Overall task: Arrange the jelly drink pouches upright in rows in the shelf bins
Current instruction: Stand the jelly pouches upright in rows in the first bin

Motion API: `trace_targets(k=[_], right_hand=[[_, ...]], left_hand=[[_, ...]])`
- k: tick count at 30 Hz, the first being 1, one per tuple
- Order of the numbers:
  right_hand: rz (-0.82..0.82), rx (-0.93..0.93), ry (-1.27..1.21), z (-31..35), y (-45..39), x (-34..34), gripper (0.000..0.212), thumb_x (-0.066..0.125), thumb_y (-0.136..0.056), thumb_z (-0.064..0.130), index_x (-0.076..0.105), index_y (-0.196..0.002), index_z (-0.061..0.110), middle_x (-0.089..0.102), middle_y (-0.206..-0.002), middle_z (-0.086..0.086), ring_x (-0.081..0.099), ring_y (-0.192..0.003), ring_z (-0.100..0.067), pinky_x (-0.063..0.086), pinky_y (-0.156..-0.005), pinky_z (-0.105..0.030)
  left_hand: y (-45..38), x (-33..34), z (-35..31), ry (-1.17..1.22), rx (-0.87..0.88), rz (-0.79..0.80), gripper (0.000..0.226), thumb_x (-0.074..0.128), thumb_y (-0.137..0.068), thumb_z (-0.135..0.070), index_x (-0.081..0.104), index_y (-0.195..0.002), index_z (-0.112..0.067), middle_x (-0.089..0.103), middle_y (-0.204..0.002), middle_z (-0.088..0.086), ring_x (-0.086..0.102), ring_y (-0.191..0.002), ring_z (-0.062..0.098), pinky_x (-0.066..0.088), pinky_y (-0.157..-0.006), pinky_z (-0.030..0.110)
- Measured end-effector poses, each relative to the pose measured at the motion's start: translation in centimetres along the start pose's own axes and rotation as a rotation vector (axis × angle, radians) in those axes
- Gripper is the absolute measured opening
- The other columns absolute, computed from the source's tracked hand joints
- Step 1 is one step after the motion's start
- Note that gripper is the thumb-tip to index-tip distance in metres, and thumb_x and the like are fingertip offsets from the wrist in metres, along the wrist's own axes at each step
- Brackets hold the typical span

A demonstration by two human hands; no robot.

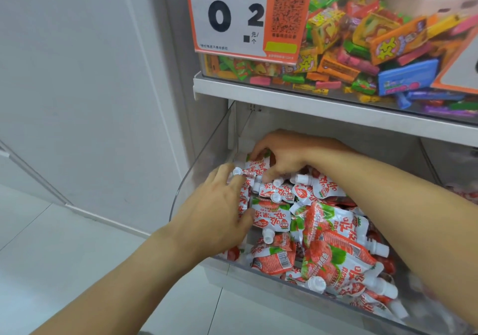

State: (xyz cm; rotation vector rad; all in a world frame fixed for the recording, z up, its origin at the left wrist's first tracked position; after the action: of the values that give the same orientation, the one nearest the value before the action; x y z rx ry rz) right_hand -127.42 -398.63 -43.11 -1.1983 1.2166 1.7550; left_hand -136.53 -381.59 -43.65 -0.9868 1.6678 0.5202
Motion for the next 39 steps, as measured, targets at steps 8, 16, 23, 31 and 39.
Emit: trace_targets(k=[8, 16, 23, 31, 39], right_hand=[[-0.263, 0.014, -0.276, -1.4, 1.1, -3.1, 0.025, 0.071, -0.087, 0.04, 0.07, -0.104, 0.021, 0.067, -0.101, 0.005, 0.061, -0.089, -0.013, 0.045, -0.076, -0.024], [-0.119, 0.075, -0.405, 2.1, -0.7, 0.8, 0.022, 0.046, -0.102, 0.023, 0.062, -0.091, 0.013, 0.068, -0.099, -0.008, 0.062, -0.089, -0.03, 0.046, -0.07, -0.029], [-0.08, 0.039, -0.469, 2.3, -2.3, 2.0, 0.034, 0.035, -0.105, 0.028, 0.064, -0.091, 0.016, 0.067, -0.102, -0.003, 0.06, -0.087, -0.017, 0.048, -0.079, -0.027], [0.12, 0.098, -0.757, 2.7, -1.6, 2.0, 0.053, 0.034, -0.104, 0.049, 0.072, -0.098, 0.013, 0.077, -0.094, -0.003, 0.074, -0.086, -0.02, 0.055, -0.08, -0.031], [-0.077, -0.025, -0.48, 4.8, -1.6, 1.3, 0.042, 0.041, -0.102, 0.038, 0.058, -0.077, 0.008, 0.06, -0.078, -0.01, 0.051, -0.071, -0.018, 0.041, -0.074, -0.039]], left_hand=[[0.1, -0.1, -0.1, 0.001, 0.011, 0.003, 0.055, 0.049, -0.092, -0.051, 0.033, -0.14, -0.028, 0.034, -0.142, -0.004, 0.044, -0.123, 0.015, 0.043, -0.099, 0.028], [0.1, -0.1, -0.1, 0.007, 0.019, -0.014, 0.057, 0.052, -0.092, -0.047, 0.03, -0.14, -0.027, 0.034, -0.141, -0.004, 0.041, -0.124, 0.015, 0.039, -0.101, 0.026], [0.3, -0.2, -0.4, -0.009, 0.033, -0.053, 0.065, 0.054, -0.088, -0.05, 0.029, -0.144, -0.026, 0.035, -0.144, -0.006, 0.04, -0.127, 0.013, 0.036, -0.1, 0.021], [0.3, 0.0, 0.0, -0.039, 0.027, -0.051, 0.068, 0.054, -0.09, -0.049, 0.021, -0.147, -0.03, 0.028, -0.15, -0.007, 0.039, -0.131, 0.014, 0.04, -0.101, 0.025], [1.0, 0.6, -0.4, 0.054, -0.001, 0.079, 0.105, 0.074, -0.067, -0.061, 0.011, -0.148, -0.037, 0.012, -0.153, -0.014, 0.034, -0.136, 0.014, 0.044, -0.103, 0.029]])
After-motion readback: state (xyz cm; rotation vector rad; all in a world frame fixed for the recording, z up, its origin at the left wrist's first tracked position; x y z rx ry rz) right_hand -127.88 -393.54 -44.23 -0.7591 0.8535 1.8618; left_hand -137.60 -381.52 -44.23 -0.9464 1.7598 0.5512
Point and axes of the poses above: each hand's wrist, its own y-axis away from the middle knuckle, its own x-axis out of the palm, z = x × y, the point moved 4 cm from there along -y, towards the middle knuckle
